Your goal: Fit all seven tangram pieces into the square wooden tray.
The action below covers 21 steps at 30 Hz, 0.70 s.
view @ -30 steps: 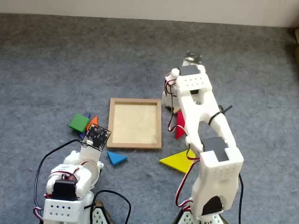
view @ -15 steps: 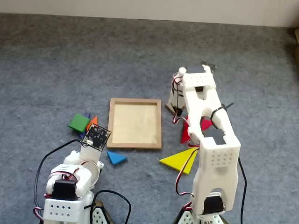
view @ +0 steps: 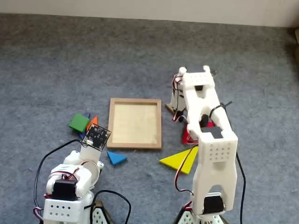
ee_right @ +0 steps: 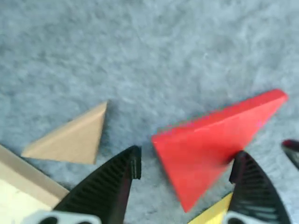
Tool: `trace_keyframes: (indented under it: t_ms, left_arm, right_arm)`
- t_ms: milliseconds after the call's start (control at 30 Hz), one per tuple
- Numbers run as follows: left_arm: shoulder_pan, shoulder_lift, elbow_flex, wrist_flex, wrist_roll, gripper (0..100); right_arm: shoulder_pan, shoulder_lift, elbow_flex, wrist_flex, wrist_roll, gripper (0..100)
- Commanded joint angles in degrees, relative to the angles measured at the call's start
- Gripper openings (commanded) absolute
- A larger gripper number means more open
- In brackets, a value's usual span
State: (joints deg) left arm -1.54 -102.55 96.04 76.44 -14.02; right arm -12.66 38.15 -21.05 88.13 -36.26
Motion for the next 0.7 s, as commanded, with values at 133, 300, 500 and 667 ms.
trace_keyframes:
  t_ms: [133,300,500,667]
  left_arm:
    - [-0.3,-1.8,1.1,0.3,0.4,1]
    - [-0.3,-1.8,1.1,0.3,0.4,1]
    - [-0.3,-1.8,1.1,0.3,0.4,1]
    - [-0.3,-1.8,1.1,0.3,0.4,1]
  right_arm:
    - [1.2,-8.5,-0.9,0.7,-0.1,29.7]
    - [4.1,-7.3,-0.3,-3.1,-0.1,29.7]
    - [5.0,-1.7,-0.3,-5.8,-0.1,29.7]
    - [4.1,1.8,-0.7,-5.6,-0.1,29.7]
